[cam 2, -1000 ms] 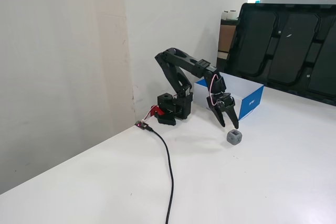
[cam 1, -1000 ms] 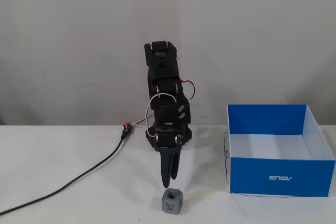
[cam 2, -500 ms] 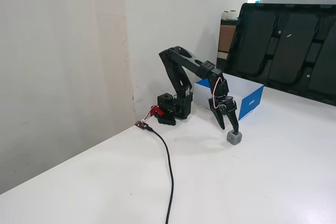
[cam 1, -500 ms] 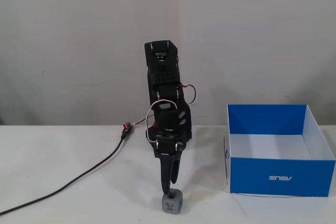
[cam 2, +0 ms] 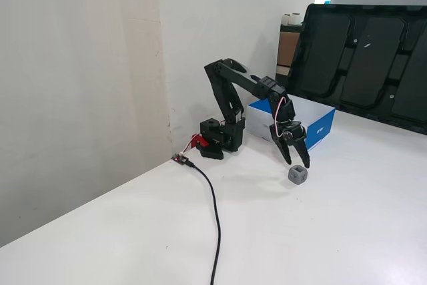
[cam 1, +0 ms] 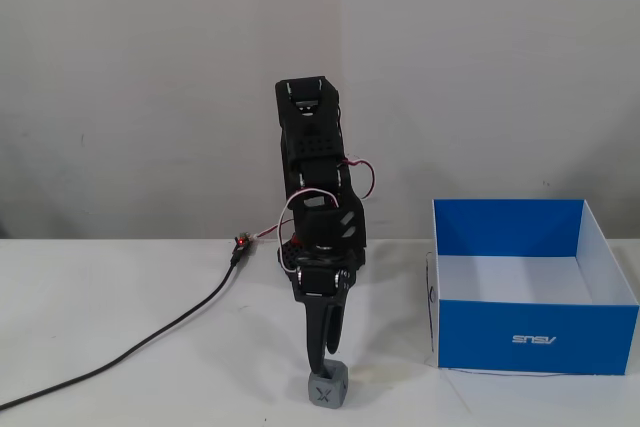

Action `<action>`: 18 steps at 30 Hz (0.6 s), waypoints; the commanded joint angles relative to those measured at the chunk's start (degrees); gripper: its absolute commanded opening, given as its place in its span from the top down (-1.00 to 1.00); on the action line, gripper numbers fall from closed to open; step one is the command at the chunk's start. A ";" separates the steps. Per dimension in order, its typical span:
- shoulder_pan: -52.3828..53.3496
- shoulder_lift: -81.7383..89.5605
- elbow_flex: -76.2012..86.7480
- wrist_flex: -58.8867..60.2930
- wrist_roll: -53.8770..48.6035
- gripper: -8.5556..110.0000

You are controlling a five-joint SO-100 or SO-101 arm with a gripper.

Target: Pick the gray block and keep it in the box.

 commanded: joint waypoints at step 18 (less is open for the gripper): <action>0.18 -7.91 -7.29 -2.46 0.88 0.43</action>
